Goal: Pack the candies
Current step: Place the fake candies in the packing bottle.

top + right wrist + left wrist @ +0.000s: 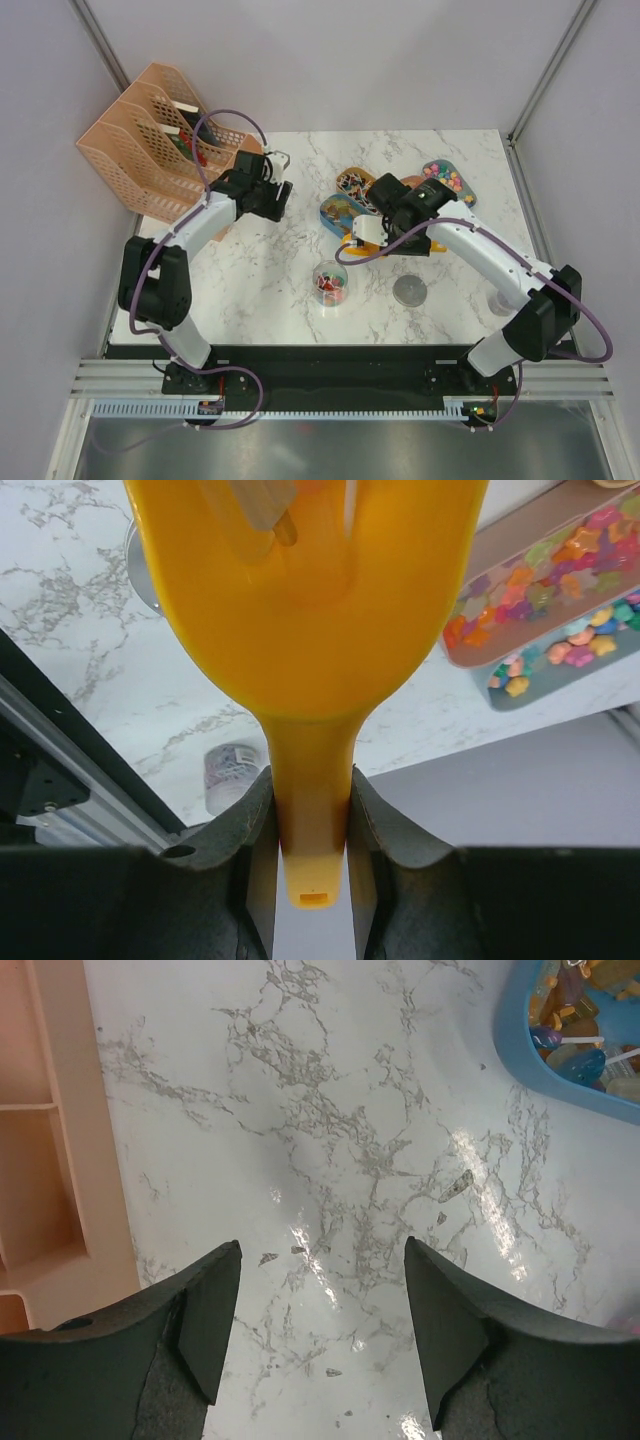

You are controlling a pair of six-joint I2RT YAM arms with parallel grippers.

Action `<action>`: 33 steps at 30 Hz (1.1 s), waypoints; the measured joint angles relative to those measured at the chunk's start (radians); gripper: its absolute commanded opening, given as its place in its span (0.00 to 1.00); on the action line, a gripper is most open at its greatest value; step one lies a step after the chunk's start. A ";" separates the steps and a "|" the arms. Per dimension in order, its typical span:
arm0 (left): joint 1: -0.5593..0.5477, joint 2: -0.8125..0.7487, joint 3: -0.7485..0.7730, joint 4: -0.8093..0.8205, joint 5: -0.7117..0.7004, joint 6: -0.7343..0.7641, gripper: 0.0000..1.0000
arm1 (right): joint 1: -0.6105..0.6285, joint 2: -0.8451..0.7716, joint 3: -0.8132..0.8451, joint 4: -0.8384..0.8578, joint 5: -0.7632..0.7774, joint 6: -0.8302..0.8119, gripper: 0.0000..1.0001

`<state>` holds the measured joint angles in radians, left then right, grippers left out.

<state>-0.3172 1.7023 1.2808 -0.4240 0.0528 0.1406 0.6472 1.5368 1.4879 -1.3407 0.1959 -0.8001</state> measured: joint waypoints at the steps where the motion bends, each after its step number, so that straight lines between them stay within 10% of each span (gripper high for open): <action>1: 0.000 -0.005 -0.005 0.002 0.000 -0.003 0.74 | 0.023 0.000 0.000 0.000 0.024 -0.004 0.00; 33: 0.000 -0.056 -0.082 0.047 0.016 -0.066 0.75 | 0.462 0.124 -0.010 -0.006 0.686 -0.118 0.00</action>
<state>-0.3172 1.6459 1.1988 -0.3771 0.0685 0.0750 1.1095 1.6604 1.4784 -1.3472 0.8814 -0.9180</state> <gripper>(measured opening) 0.740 0.345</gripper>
